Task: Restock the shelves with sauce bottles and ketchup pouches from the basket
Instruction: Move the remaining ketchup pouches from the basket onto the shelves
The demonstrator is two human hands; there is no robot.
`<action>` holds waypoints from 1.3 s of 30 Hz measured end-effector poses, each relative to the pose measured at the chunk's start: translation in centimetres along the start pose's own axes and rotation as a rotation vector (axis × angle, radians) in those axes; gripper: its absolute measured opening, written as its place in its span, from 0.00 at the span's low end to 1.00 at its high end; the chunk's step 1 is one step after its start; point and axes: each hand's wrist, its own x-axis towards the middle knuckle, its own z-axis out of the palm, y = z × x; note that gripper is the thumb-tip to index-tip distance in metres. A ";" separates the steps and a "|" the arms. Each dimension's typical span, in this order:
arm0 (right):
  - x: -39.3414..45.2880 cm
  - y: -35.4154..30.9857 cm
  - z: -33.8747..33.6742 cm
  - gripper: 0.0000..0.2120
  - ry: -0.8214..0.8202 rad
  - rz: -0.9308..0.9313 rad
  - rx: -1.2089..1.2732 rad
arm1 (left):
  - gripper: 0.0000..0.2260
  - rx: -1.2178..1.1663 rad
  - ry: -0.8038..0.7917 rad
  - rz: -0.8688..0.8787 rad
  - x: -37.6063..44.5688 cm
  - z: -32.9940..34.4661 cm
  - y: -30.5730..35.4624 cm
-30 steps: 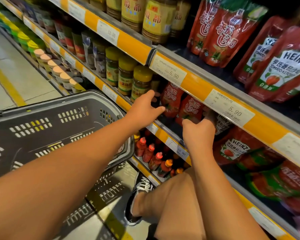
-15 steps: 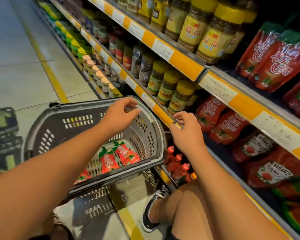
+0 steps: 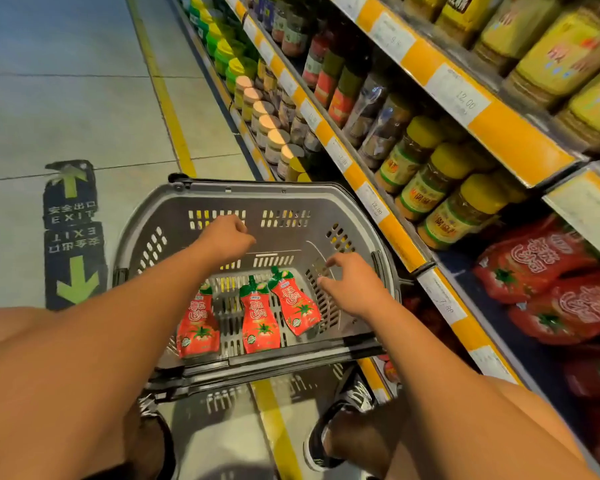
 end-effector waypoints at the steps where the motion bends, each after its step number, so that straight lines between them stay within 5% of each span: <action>1: 1.1 -0.2 0.9 0.22 -0.037 -0.001 -0.012 | 0.06 0.019 -0.010 -0.021 0.6 0.1 -0.8; 18: 12.1 1.4 9.2 0.29 -0.297 0.048 -0.111 | 0.13 0.195 -0.178 -0.331 5.0 5.7 -9.3; 32: 18.0 3.9 14.7 0.13 -0.469 0.096 -0.216 | 0.16 0.262 -0.229 -0.614 8.3 9.7 -14.7; 39: 19.3 6.5 17.9 0.31 -0.564 0.310 -0.187 | 0.21 0.188 -0.222 -0.821 7.3 11.2 -17.6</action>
